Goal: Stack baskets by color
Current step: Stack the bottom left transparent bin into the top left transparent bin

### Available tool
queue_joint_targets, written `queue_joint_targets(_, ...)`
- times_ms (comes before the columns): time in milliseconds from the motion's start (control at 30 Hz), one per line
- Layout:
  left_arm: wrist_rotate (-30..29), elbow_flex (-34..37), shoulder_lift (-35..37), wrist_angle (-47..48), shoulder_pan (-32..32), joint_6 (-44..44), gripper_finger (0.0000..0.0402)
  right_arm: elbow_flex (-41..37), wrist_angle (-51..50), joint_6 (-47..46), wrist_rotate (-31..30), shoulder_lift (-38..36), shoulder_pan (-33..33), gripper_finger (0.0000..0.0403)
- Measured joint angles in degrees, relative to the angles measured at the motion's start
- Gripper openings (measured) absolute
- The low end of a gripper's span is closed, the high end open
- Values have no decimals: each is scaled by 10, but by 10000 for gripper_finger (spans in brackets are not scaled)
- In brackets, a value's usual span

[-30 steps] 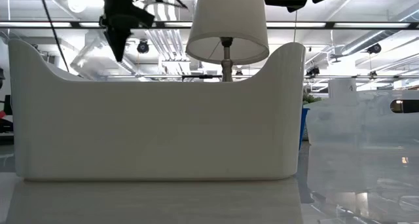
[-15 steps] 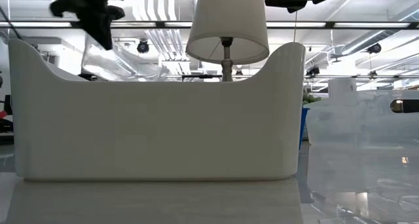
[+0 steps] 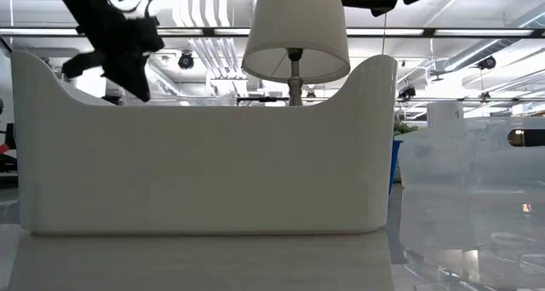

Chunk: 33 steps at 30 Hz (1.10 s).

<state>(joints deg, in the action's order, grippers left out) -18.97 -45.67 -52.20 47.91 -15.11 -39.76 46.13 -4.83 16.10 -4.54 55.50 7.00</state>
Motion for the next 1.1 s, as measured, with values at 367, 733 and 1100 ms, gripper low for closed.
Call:
queue_joint_targets(367,-55,12,-16,2,0,2,64,0,5,-1,0,3,0,120)
queue_joint_targets(733,-56,5,0,-29,0,36,120,0,6,-5,0,6,0,120)
queue_joint_targets(1100,-2,12,-26,-79,-7,94,121,0,9,-5,0,13,0,120)
